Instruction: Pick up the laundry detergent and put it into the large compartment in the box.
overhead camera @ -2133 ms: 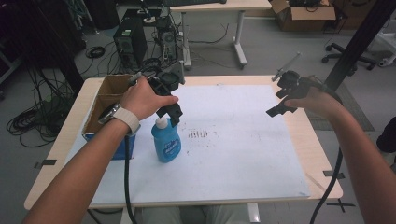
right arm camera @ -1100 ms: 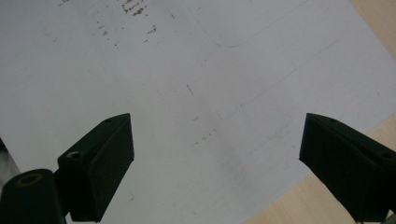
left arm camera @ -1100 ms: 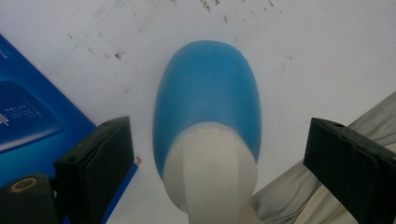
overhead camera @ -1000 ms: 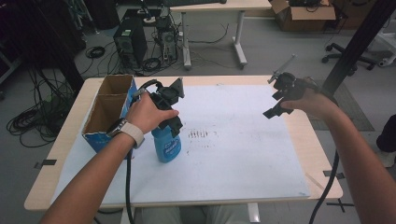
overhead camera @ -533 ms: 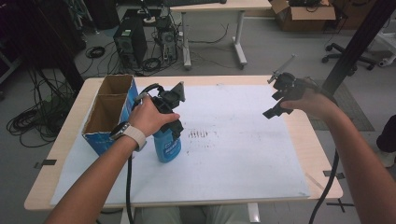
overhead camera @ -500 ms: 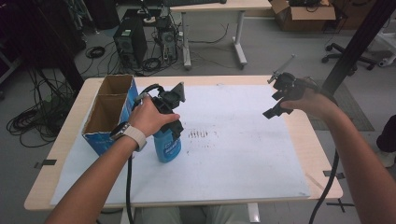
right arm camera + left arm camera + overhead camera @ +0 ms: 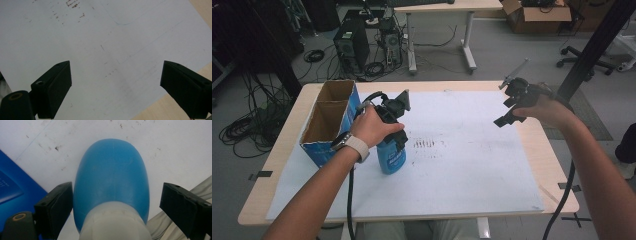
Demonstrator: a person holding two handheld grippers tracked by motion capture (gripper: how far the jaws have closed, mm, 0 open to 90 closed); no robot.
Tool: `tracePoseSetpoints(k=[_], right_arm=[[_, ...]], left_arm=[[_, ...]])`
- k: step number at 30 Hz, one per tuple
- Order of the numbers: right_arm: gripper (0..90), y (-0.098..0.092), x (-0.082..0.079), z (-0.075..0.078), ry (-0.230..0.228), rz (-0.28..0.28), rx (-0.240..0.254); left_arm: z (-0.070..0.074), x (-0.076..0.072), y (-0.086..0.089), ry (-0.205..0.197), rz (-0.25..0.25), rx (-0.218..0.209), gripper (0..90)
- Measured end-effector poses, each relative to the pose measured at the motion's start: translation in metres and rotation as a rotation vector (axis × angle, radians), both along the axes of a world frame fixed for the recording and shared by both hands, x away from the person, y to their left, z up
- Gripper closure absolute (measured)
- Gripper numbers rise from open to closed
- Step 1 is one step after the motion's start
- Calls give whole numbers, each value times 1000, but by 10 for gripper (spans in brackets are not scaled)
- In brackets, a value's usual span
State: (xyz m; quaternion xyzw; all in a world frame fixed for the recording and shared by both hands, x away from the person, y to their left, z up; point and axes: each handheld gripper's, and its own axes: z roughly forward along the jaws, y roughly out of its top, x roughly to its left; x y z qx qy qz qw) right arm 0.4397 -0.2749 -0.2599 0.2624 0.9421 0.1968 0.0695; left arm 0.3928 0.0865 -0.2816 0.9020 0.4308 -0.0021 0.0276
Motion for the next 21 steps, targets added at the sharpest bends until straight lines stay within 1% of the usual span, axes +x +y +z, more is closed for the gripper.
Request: tracePoseSetpoints(k=[1,3,5,18,20,21], right_arm=[[100,0,0,0,-1,-1,1],[100,0,0,0,0,-2,3],[100,0,0,0,0,-1,1],[103,1,0,-1,3,-1,0],[105,1,0,-1,2,-1,-1],[106,1,0,-1,4,-2,-1]], left_arm=[[0,0,0,-3,2,2,160],[-1,0,1,-4,3,4,168],[-1,0,1,-3,6,6,195],[-2,1,2,-2,13,5,269],[-3,0,2,-2,20,3,291],[-3,0,2,-6,19,4,316]])
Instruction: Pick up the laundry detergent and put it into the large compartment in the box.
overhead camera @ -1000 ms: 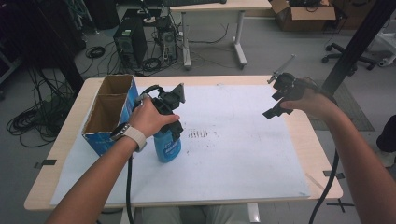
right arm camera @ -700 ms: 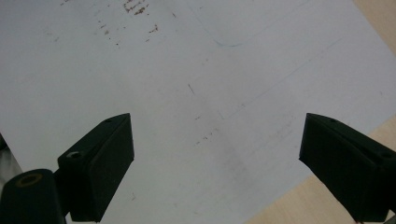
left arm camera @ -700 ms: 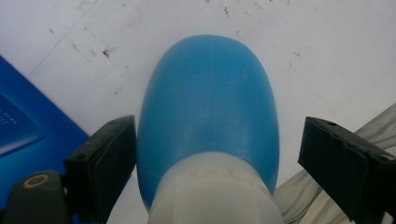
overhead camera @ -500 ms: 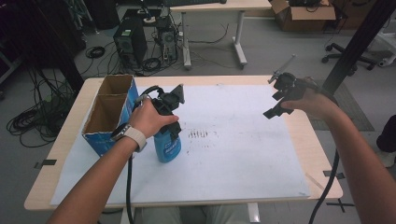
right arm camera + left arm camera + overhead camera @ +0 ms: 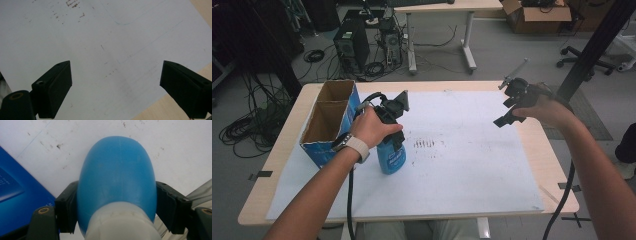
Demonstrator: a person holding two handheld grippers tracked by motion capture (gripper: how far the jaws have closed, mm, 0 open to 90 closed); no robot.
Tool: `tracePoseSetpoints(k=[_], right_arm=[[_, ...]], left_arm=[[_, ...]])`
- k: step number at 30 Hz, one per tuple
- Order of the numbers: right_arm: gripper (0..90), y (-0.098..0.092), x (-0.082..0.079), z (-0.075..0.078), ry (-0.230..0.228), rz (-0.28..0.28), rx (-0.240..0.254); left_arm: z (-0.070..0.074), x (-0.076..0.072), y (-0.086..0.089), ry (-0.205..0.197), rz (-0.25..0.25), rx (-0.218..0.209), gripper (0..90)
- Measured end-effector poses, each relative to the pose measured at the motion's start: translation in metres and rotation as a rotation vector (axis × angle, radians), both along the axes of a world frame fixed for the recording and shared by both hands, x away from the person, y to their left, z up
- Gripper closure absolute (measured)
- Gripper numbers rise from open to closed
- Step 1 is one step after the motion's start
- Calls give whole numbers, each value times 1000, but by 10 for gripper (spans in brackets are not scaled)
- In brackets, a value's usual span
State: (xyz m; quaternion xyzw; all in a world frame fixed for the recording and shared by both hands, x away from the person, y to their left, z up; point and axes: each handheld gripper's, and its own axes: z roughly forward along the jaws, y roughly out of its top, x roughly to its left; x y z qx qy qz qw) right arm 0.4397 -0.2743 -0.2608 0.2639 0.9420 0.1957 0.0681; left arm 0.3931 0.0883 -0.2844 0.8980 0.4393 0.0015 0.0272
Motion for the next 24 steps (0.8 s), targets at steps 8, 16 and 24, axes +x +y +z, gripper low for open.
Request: tracePoseSetpoints(k=[8,16,24], right_arm=[[107,0,0,-1,0,-1,2],[110,-2,0,-1,0,-4,5],[111,-2,-1,1,-1,-4,8]], left_arm=[[0,1,1,-4,-5,13,366],[1,0,2,-11,-13,13,373],[14,-2,4,-12,24,20,374]])
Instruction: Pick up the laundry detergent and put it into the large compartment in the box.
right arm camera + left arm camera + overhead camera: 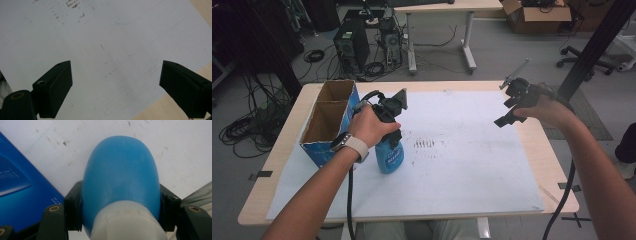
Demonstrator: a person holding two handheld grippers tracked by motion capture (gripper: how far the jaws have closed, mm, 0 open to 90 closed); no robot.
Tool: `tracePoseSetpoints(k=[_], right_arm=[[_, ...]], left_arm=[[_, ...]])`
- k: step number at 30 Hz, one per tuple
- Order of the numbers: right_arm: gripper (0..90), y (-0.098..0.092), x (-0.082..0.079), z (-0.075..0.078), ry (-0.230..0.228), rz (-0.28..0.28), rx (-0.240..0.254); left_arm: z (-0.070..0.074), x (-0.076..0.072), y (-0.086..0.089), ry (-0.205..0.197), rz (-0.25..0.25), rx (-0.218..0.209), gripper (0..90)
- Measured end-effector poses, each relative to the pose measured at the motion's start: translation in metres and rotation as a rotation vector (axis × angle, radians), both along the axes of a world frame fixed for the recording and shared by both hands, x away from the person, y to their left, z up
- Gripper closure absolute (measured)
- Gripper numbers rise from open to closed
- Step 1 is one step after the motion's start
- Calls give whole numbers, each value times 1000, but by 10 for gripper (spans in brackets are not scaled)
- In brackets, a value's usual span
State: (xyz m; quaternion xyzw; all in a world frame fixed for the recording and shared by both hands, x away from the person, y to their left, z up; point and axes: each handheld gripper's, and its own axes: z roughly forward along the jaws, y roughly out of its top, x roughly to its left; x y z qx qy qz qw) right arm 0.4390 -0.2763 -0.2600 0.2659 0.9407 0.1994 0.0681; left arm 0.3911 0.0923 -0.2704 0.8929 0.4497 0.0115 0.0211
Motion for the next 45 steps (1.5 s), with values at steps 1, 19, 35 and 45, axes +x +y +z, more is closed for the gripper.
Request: tracePoseSetpoints(k=[1,19,35,45], right_arm=[[111,0,0,1,-2,1,-2],[112,-3,-4,3,-12,3,8],[112,-5,-5,4,-15,2,19],[112,-6,-6,4,-13,1,17]], left_arm=[[3,0,0,0,3,-4,374],[68,-2,8,-1,74,-20,375],[158,12,38,-20,221,-46,375],[183,16,65,-30,318,-58,376]])
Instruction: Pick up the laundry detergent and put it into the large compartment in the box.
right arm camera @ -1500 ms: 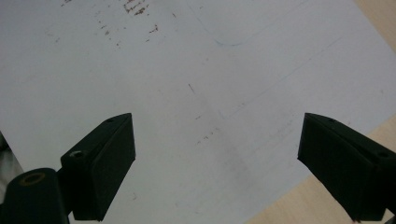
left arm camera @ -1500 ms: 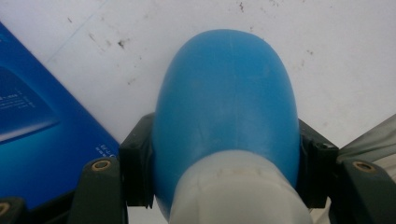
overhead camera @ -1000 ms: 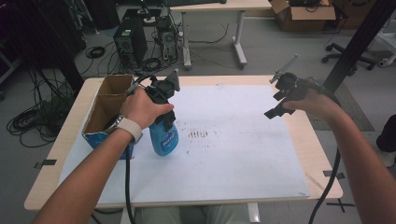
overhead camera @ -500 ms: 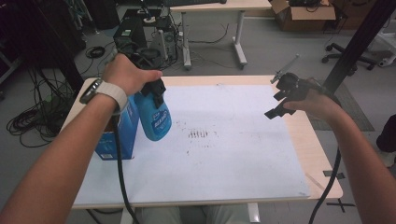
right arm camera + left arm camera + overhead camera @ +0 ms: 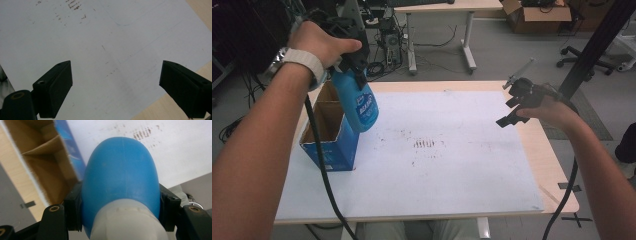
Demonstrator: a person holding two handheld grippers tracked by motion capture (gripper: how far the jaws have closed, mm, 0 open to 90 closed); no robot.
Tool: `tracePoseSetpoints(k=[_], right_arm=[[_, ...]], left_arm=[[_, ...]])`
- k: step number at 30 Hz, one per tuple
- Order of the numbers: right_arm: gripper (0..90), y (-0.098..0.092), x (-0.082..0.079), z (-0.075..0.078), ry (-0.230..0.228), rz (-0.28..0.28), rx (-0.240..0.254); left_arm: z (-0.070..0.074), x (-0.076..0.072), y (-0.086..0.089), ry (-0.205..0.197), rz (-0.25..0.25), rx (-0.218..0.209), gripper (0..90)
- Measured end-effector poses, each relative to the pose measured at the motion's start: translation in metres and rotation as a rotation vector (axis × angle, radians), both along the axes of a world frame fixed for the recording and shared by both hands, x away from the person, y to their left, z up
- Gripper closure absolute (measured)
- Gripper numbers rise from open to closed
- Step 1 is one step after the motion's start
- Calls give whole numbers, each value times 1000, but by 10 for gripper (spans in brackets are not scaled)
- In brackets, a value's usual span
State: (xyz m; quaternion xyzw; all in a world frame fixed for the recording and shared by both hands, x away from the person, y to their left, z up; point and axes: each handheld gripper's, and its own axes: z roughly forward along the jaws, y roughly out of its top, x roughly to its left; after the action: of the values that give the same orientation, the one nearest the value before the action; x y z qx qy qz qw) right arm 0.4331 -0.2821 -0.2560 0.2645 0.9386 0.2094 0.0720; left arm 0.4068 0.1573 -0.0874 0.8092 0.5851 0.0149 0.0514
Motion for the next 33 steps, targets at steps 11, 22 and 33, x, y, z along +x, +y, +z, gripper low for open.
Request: tracePoseSetpoints(k=[11,22,33], right_arm=[[112,-5,0,-2,10,-16,-6],[112,-2,4,-6,18,-13,-8],[112,-2,6,-7,21,-17,-6]], left_arm=[[18,1,48,-32,132,26,376],[13,6,74,-69,234,64,376],[-11,11,87,-61,269,83,376]])
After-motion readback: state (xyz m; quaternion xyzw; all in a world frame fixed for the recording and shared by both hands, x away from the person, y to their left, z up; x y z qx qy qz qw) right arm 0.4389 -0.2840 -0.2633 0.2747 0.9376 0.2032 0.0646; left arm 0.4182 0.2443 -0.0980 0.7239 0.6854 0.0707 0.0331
